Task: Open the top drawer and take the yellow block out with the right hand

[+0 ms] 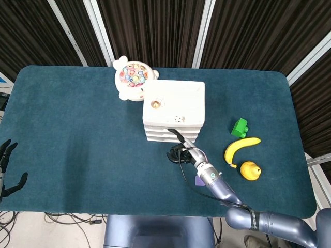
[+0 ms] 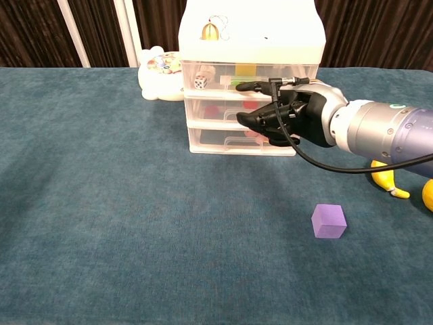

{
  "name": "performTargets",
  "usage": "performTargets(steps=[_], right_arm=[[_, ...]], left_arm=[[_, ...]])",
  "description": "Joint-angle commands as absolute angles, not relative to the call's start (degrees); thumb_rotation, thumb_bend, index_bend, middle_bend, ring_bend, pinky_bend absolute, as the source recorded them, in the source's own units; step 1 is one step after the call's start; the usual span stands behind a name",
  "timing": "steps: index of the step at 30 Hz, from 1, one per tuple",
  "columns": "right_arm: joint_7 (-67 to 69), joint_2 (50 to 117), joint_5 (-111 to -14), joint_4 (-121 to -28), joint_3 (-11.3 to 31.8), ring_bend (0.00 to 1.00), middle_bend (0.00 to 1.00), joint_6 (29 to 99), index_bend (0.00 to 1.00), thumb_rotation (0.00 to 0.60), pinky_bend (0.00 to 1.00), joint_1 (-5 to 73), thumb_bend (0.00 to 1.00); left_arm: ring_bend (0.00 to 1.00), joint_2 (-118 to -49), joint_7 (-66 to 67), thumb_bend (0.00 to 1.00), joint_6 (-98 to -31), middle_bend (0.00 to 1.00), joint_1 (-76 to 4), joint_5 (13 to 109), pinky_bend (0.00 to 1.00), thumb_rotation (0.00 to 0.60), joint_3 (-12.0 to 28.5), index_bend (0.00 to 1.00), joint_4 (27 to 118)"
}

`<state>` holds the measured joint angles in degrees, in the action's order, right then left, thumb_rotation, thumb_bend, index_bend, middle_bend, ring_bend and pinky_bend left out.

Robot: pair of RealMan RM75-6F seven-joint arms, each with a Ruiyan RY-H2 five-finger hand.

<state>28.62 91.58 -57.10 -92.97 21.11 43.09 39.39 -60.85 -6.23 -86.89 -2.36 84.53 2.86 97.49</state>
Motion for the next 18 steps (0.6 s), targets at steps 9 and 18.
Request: performTargets(steps=[9,18], right_arm=[[28.3,91.3,-56.5,-93.2,21.7,0.90,0.79,42.4,0.00,0.600,0.98,40.1,0.49],[28.4,91.2,-56.0,-93.3,22.0,0.91,0.80,41.6,0.00,0.600,0.99,40.6,0.49]], left_arm=[[0.00,-60.8,-6.2,0.36,-86.9,0.00,-2.4,84.5,0.00,0.600,2.9,0.03,97.5],[0.00,-60.9,-6.0,0.36,-86.9,0.00,-2.4,84.3,0.00,0.600,3.0,0.03,97.6]])
